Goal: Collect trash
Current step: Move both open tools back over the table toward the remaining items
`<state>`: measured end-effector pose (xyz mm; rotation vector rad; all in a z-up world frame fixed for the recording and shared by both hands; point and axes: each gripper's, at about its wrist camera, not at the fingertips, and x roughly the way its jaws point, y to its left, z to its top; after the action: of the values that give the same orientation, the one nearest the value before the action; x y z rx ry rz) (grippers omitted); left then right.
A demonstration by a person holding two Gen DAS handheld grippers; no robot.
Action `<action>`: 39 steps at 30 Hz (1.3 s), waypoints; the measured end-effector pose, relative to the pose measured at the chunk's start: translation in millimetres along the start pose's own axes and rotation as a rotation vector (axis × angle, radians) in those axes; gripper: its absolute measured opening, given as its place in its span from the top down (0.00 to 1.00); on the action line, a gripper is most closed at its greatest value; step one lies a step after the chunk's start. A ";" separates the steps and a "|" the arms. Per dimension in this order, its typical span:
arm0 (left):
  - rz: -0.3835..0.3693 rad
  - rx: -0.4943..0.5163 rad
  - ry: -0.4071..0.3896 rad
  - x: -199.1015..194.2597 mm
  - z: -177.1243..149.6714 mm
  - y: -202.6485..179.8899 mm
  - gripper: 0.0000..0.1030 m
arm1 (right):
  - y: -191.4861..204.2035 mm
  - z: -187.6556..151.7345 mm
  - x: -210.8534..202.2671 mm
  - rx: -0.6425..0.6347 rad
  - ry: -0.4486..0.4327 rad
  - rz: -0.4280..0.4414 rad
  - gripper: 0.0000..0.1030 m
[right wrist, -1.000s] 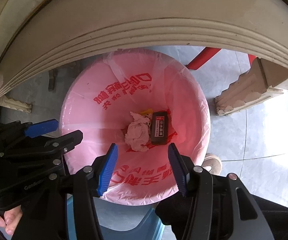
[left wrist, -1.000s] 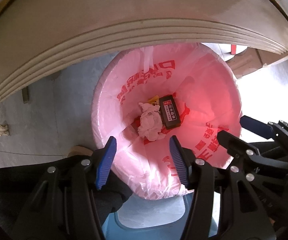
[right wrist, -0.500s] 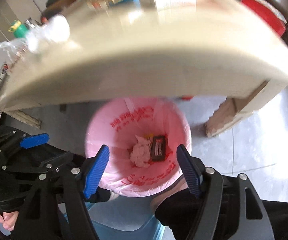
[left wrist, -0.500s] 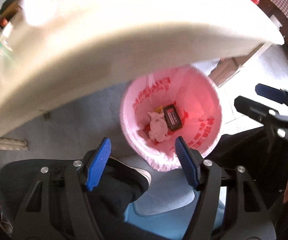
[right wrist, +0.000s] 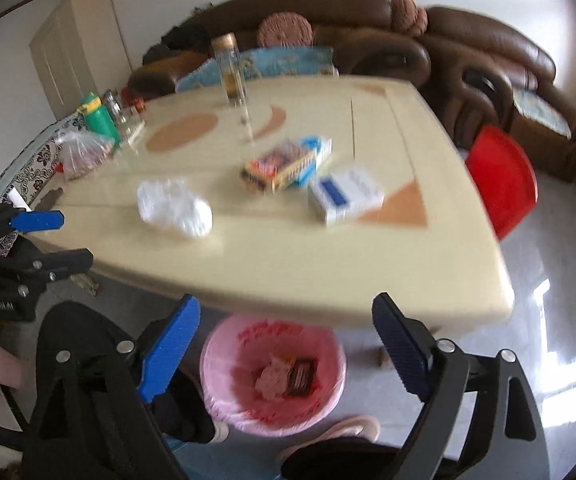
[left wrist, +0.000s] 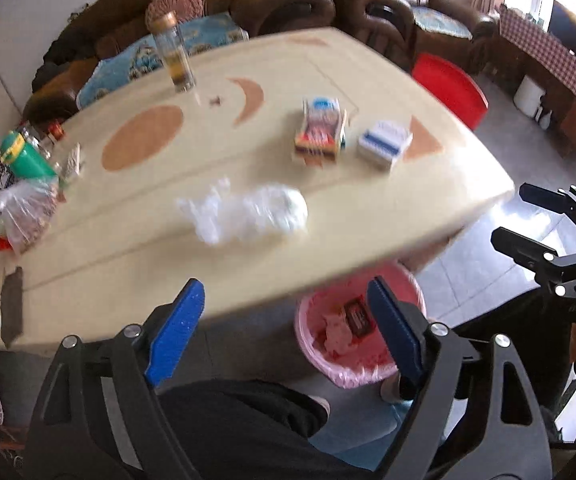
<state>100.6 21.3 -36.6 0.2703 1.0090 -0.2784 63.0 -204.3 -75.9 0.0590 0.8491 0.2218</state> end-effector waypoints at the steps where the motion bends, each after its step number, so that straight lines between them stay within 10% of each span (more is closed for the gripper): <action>1: 0.000 0.005 -0.008 -2.8 5.2 1.5 0.20 | -4.2 9.4 -3.8 0.002 -0.006 0.013 0.14; 23: -0.080 0.344 0.145 69.0 84.6 24.6 0.20 | -0.5 154.4 84.8 0.068 0.158 0.142 0.14; 39: -0.171 0.608 0.212 129.5 79.6 25.5 0.20 | 10.4 169.6 183.6 0.176 0.392 0.061 0.14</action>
<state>237.6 4.0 -105.1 0.7786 1.1409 -0.7259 305.8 -148.0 -97.8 0.2117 1.2574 0.2186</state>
